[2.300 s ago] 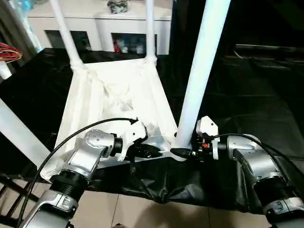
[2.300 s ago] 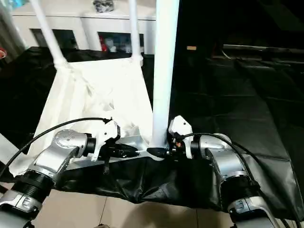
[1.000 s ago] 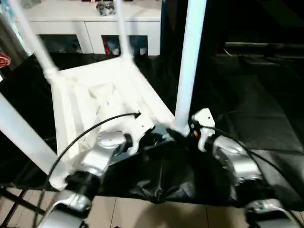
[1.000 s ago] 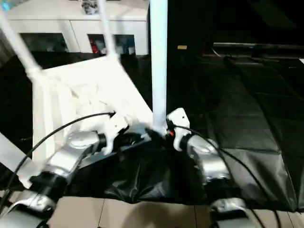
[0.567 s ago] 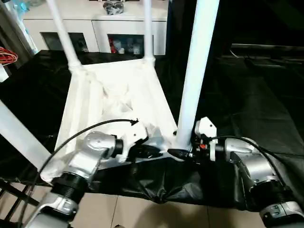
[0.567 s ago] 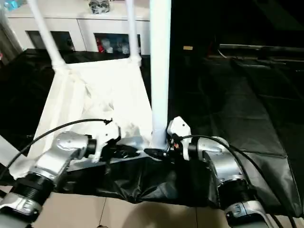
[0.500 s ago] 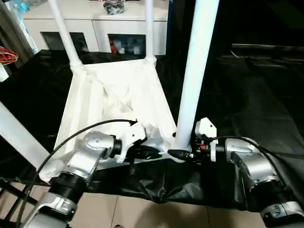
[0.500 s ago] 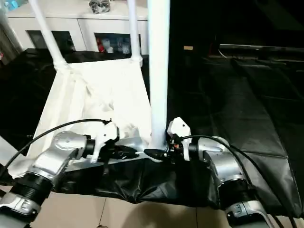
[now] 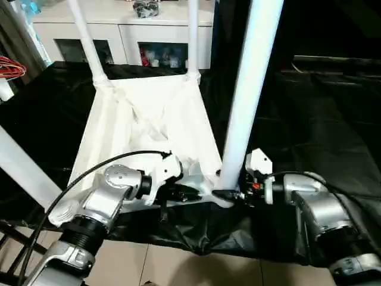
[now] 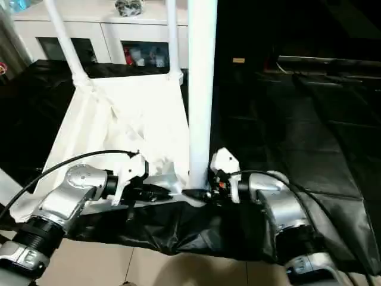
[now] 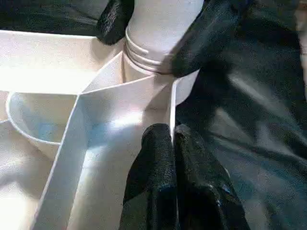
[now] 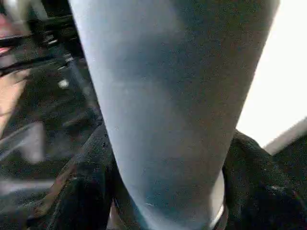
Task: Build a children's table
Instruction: Rotate leg to tighten
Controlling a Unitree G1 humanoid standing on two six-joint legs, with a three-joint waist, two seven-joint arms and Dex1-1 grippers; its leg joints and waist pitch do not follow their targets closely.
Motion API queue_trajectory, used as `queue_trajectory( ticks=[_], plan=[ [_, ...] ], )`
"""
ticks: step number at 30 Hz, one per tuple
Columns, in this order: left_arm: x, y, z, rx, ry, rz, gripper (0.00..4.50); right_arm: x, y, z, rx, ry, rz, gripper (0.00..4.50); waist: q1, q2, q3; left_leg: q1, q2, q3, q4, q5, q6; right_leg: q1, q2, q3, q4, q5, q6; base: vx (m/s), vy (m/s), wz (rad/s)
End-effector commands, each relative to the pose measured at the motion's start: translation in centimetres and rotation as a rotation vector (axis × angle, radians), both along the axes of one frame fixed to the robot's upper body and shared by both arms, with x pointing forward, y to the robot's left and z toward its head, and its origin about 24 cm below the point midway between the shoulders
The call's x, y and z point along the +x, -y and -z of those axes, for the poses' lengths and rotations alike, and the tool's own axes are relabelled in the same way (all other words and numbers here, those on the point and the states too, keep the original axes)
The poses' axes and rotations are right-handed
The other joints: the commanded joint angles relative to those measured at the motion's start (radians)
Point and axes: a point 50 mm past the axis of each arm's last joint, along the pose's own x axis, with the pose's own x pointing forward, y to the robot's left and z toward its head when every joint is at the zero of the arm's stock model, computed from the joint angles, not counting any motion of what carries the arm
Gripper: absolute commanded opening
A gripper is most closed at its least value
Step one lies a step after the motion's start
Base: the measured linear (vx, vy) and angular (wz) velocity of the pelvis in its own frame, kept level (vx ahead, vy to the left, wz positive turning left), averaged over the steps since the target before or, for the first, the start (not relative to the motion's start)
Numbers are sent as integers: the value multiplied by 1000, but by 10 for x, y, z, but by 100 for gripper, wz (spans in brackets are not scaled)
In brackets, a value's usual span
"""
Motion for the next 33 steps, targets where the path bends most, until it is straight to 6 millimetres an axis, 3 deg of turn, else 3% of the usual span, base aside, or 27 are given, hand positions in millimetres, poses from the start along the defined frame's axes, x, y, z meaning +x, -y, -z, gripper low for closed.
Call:
queue_trajectory(
  ticks=[1,2,5,6,12,14,20,24,29,33],
  plan=[
    [13,16,-16,-49,85,-61,0,9,-10,9,-48,9,142,262,-3,-13,-60,8,31,-11,-74,-267,35,45,-52,37,-80,-348,-202,0,0,0],
    [14,19,-16,-54,82,-83,0,13,-14,10,-37,4,204,261,-14,-15,-63,6,29,-17,-76,-282,12,50,-53,35,-80,-385,-180,0,0,0],
    [17,25,-15,-58,86,-118,0,16,-20,13,-16,-17,283,261,-27,-14,-63,8,30,-17,-76,-298,14,46,-52,37,-82,-373,-179,0,0,0],
    [20,34,-15,-70,95,-174,0,18,-31,15,3,-31,339,261,-29,-14,-65,8,28,-14,-74,-282,25,45,-50,39,-82,-340,-188,0,0,0],
    [24,58,-16,-102,114,-271,0,16,-62,18,9,-28,345,261,-28,-17,-67,6,28,-10,-69,-236,47,47,-49,38,-78,-277,-205,0,0,0],
    [23,61,-16,-109,117,-268,0,15,-65,17,21,-19,316,317,-25,-16,-67,4,27,-10,-69,-233,58,49,-50,38,-78,-278,-205,0,0,0],
    [18,60,-16,-123,121,-216,0,16,-51,11,51,-7,289,377,-25,-16,-67,5,29,-11,-71,-246,62,49,-50,37,-80,-294,-199,0,0,0],
    [14,56,-16,-127,119,-168,0,18,-42,9,33,12,277,380,-24,-14,-69,3,29,-11,-68,-227,72,51,-50,38,-76,-260,-209,0,0,0],
    [6,44,-16,-131,91,-78,0,12,-24,2,4,31,126,380,-20,-13,-70,2,31,-9,-65,-212,91,53,-51,38,-72,-222,-228,0,0,0],
    [3,36,-15,-123,87,-32,0,7,-15,-1,-21,36,43,380,-15,-13,-66,5,33,-8,-68,-233,90,50,-50,37,-75,-256,-229,0,0,0]
  ],
)
